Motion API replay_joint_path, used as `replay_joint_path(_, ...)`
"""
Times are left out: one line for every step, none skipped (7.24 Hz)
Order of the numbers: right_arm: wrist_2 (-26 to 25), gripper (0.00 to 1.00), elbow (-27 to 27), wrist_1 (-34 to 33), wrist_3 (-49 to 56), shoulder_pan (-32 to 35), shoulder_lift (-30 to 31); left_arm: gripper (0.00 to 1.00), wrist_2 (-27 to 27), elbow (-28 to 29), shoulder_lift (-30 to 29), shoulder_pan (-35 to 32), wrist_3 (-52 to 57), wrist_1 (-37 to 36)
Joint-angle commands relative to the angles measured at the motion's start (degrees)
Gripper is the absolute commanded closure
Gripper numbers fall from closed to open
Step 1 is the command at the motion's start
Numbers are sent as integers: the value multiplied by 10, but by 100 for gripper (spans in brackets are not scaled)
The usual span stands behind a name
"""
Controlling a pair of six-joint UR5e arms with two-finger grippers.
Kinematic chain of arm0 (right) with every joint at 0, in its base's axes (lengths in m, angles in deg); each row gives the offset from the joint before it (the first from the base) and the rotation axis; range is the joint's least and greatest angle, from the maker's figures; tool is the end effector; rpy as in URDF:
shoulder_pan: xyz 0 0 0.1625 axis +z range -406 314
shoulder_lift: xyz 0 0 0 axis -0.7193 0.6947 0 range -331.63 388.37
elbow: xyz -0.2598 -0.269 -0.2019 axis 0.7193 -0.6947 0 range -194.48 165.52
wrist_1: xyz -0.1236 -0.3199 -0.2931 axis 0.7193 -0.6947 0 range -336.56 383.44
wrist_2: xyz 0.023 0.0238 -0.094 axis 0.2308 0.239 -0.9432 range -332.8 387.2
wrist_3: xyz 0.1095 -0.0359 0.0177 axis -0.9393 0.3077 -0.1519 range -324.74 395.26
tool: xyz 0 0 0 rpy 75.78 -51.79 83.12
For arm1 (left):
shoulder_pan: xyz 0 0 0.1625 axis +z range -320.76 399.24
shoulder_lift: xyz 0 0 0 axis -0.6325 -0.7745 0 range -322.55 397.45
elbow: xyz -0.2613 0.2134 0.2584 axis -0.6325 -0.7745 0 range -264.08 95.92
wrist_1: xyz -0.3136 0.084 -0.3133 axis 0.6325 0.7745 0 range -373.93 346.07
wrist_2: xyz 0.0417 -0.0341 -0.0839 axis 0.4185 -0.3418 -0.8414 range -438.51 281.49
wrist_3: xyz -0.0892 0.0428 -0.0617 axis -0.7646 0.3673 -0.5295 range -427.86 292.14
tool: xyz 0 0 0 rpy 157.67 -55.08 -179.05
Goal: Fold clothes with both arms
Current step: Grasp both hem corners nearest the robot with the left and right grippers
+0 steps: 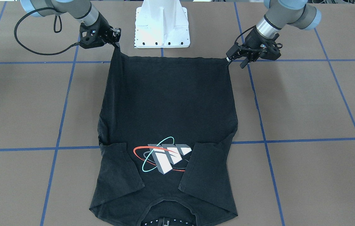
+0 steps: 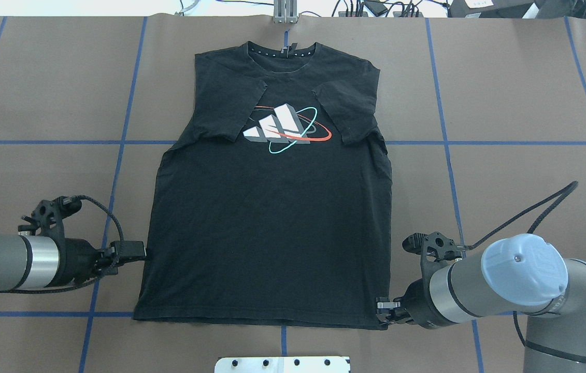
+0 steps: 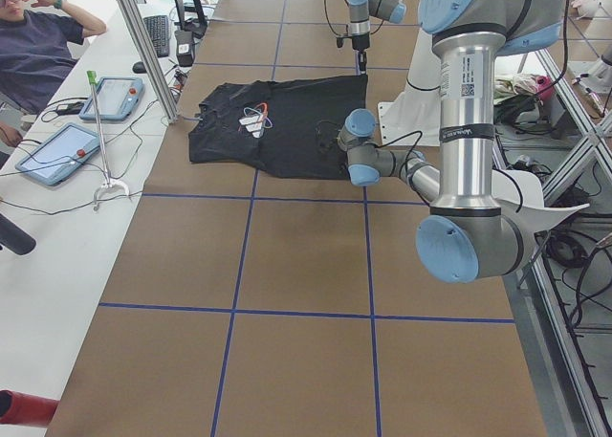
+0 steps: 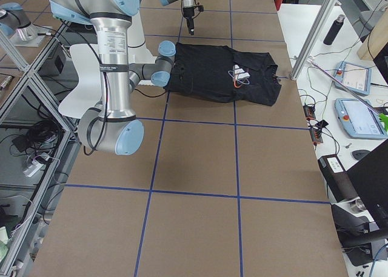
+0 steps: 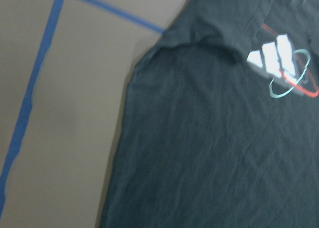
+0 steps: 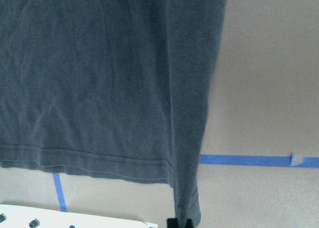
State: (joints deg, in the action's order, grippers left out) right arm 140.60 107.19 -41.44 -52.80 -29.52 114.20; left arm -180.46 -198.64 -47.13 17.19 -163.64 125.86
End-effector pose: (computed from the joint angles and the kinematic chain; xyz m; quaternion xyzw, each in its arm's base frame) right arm -0.4760 -0.2315 0.2989 -0.0930 -0.5182 0.0047 0.8502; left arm 0.4311 -0.2923 0.3922 -0.0054 0.5693 -0.1401 0.8101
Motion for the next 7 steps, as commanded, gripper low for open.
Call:
replay_joint_path(0,100,7,0,-1,0,-4,3,13,4,6,53,-32,0)
replay_joint_path(0,100,9,0,0,0,-4,3,13,4,5,70,-45,-13)
replay_joint_path(0,100,11,0,0,0,-4,4,14,4,1,75,-45,-33)
replay_joint_path(0,100,10,0,-1,0,-4,10,14,6,1,75,-45,-36)
replay_joint_path(0,100,11,0,0,0,-4,12,14,6,3,75,-45,-36)
replay_joint_path(1,100,11,0,0,1,-4,12,14,6,1,75,-45,-43)
replay_joint_path(1,100,14,0,0,3,-4,12,14,6,-4,80,-45,-60)
